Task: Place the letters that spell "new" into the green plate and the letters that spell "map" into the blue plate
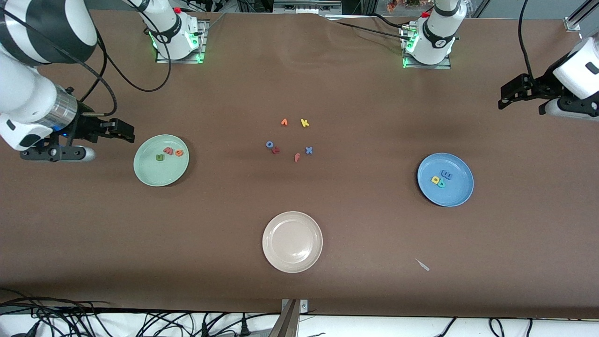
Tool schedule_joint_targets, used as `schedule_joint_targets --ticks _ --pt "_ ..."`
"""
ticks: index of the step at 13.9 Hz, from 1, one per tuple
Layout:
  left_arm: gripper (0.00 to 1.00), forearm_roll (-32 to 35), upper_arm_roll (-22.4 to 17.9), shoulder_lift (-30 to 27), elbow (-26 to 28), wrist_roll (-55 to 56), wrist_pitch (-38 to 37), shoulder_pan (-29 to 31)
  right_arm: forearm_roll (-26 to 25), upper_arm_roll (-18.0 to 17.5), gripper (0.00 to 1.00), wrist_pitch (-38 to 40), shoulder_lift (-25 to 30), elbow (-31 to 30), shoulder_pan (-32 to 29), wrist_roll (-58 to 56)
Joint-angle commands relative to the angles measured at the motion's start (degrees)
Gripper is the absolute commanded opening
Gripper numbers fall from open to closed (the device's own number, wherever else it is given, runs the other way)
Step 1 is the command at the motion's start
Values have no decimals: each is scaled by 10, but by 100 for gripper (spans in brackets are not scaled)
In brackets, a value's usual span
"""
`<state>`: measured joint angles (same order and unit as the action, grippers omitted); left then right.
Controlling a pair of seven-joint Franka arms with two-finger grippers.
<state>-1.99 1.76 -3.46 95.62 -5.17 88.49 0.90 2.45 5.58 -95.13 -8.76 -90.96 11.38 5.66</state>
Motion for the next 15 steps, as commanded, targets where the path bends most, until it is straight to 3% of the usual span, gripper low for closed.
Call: schedule_joint_targets --ticks 1,4,15 --pt "100 19 0 -1 4 -9 -2 0 0 -61 100 16 16 5 -71 -12" --pt "100 58 9 1 2 -8 5 -5 -1 -61 100 35 17 9 -72 -8" --pt "100 24 12 0 6 -9 25 8 5 -34 100 41 38 10 -73 -10"
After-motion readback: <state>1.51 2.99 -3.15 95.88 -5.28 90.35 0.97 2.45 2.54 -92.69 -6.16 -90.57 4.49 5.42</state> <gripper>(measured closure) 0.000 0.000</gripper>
